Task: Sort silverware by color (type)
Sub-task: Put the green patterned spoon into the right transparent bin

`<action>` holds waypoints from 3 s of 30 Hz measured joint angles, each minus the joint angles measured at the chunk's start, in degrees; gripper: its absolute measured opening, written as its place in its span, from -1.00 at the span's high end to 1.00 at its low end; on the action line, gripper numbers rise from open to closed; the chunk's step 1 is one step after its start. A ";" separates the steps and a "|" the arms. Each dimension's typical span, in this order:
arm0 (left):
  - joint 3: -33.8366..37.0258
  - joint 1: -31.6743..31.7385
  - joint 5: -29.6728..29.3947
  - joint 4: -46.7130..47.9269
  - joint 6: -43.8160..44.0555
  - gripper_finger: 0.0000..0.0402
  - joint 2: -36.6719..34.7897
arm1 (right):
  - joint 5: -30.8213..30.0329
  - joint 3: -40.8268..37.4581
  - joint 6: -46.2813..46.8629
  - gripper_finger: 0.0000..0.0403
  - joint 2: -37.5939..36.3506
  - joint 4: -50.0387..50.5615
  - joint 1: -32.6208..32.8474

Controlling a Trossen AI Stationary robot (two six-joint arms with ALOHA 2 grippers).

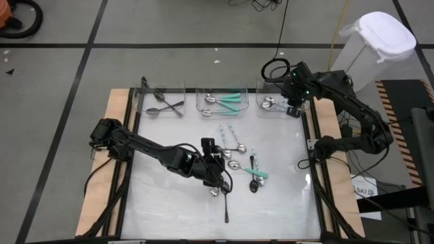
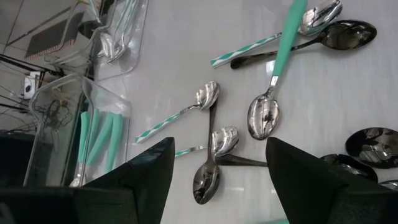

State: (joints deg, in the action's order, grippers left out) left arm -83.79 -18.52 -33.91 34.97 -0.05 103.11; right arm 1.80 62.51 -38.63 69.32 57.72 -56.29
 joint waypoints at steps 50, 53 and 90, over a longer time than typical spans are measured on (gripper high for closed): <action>0.00 1.09 1.09 -0.06 -0.17 -0.26 0.00 | -11.37 -0.06 14.93 0.49 2.82 12.02 1.16; 0.00 1.26 1.09 -0.07 -0.17 -0.26 0.00 | -13.68 -0.06 17.72 0.49 2.82 13.38 2.26; 0.01 1.25 1.07 -0.50 -1.33 -0.26 0.02 | -19.22 -4.21 19.32 0.49 3.98 12.11 7.28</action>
State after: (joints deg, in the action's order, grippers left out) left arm -83.78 -17.28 -32.84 34.48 -1.39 103.13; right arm -17.41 58.30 -19.32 73.30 69.83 -49.01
